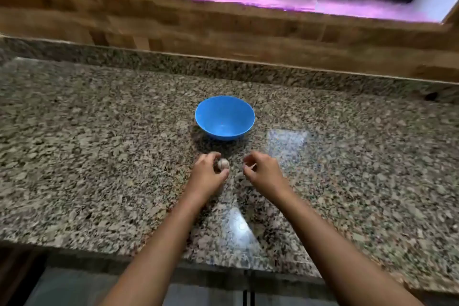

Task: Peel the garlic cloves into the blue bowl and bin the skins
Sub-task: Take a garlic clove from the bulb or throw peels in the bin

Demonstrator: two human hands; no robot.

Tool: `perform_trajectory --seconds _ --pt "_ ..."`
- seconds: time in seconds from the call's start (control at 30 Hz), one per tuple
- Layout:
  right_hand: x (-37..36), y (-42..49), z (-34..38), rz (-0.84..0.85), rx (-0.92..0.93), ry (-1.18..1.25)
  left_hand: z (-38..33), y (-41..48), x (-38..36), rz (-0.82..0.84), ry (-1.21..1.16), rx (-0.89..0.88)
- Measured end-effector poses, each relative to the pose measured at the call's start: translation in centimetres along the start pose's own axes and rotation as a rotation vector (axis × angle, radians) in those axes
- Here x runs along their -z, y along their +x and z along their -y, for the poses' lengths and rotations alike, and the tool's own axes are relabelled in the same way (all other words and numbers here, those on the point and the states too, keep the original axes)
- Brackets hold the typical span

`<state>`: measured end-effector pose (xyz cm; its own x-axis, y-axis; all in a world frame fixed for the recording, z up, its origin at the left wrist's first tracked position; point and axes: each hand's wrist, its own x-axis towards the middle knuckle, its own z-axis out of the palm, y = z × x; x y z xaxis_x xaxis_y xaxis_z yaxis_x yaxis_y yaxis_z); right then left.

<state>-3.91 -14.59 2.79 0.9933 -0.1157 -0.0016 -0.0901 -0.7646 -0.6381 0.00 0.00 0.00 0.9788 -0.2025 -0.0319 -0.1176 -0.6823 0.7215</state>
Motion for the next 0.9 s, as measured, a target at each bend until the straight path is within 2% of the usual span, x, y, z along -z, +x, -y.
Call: perform_trajectory --seconds 0.13,0.23,0.27,0.37,0.47,0.7,0.9 --pt "-1.0 0.6 -0.6 0.053 -0.104 0.078 0.2 1.2 -1.4 0.025 0.056 -0.008" --pt "-1.4 0.9 -1.4 0.088 -0.186 0.235 0.2 1.8 -2.1 -0.011 -0.012 -0.018" --pt "-1.5 1.0 -1.6 0.087 -0.205 0.287 0.0 1.7 -2.0 -0.016 -0.086 -0.015" --pt "-1.1 0.8 -2.3 0.107 -0.266 0.52 -0.8 1.3 -2.7 0.091 -0.512 0.071" --pt "-0.1 0.9 -2.7 0.111 -0.302 0.741 -1.8 0.9 -3.3 0.14 -0.782 0.137" --pt "1.3 1.9 -4.7 0.049 -0.254 0.818 -3.2 1.4 -4.4 0.205 -1.079 0.249" --pt "1.6 2.7 -5.2 0.085 -0.264 0.904 -3.3 2.4 -4.6 0.231 -1.174 0.294"
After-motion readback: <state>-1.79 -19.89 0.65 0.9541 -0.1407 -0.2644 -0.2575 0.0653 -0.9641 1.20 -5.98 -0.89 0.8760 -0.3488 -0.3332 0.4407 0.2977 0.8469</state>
